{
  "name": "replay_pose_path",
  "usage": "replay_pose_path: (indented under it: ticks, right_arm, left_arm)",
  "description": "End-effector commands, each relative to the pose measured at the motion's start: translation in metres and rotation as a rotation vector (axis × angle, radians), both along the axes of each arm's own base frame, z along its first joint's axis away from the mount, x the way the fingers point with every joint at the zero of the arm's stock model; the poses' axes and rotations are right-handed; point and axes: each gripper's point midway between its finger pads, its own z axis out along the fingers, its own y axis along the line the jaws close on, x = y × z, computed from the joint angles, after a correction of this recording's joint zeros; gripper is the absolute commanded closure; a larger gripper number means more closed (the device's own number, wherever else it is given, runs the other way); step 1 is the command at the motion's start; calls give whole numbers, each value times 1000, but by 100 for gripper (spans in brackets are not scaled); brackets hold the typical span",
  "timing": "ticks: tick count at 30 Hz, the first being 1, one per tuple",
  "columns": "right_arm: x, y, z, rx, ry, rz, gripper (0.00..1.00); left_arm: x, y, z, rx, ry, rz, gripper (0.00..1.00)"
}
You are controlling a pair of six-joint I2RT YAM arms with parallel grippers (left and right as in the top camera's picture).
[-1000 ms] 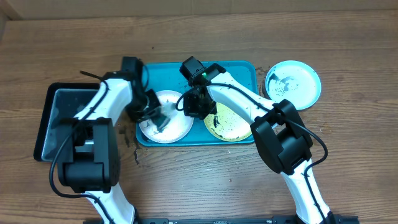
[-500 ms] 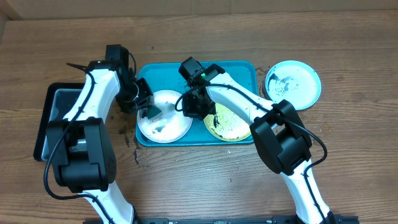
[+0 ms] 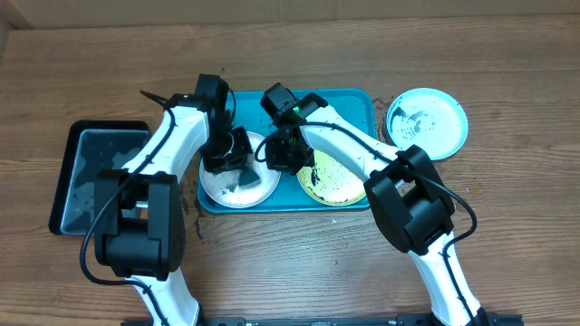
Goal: Clean dirty plates on tray and stack at the side
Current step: 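Grip the white plate rim with the right gripper and scrub with the sponge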
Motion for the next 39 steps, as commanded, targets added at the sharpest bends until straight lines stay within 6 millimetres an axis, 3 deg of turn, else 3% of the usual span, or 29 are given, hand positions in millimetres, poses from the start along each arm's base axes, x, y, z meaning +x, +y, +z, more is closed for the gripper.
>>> replay_pose_path:
  ticks: [1,6,10,13,18,29,33,39]
  right_arm:
    - [1,-4,2,-27,-22,3,96]
    - [0,-5,1,-32,-16,3,96]
    - [0,-4,2,-30,-18,3,96]
    - [1,-4,2,-28,-21,3,96]
    - [2,-3,2,-26,-24,3,96]
    - [2,-3,2,-24,-25,3,96]
    - [2,-3,2,-26,-24,3,96]
    - [1,-4,2,-27,-21,3,96]
  left_arm:
    - [-8,42,-11,177,44,43,96]
    - [-21,99,-8,408,94,81,96]
    - [-20,108,1,386,109,133,96]
    - [-6,89,10,248,75,148,96]
    - [17,29,20,-77,-21,43,96]
    - [11,-20,-7,-93,-37,15,96]
    - [6,-10,-17,-29,-23,35,96]
    - [-11,61,-23,357,24,49,96]
